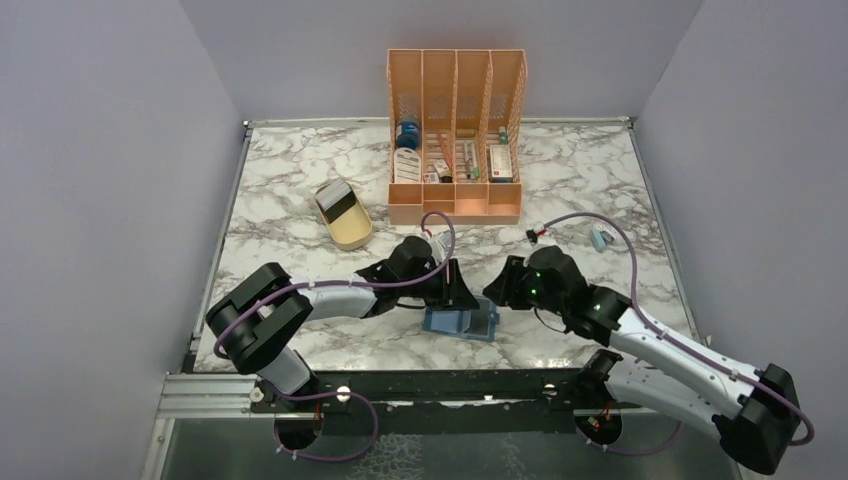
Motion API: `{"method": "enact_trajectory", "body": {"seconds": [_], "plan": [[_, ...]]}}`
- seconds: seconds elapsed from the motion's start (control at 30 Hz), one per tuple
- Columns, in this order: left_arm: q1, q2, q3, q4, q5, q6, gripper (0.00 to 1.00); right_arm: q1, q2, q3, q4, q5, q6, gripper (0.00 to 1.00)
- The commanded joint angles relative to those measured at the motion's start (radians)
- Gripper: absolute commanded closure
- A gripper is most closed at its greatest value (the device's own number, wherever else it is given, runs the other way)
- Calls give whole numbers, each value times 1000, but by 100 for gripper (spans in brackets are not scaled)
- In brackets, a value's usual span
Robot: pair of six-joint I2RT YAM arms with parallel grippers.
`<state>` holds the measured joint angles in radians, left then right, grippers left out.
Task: Put the credit cards into the card holder
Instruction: Turn over the card slot at the center of the board.
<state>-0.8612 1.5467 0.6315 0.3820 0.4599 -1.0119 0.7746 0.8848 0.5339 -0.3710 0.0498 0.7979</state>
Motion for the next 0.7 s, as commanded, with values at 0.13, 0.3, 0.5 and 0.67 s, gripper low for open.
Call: {"method": "enact_trajectory", "body": {"seconds": [0.13,0.3,0.5,0.67], "plan": [[-38,32,53,37,-58,-1,58,5,-166,17,-71,142,35,62],[-35,-26,35,29,-125,28,58,4,-159,18,-56,108,25,62],[47,-144,113,-267,-263,240,58,5,-108,22,-33,33,10,62],[201,-188,275,-584,-386,513,58,5,-47,18,6,-12,-8,62]]}}
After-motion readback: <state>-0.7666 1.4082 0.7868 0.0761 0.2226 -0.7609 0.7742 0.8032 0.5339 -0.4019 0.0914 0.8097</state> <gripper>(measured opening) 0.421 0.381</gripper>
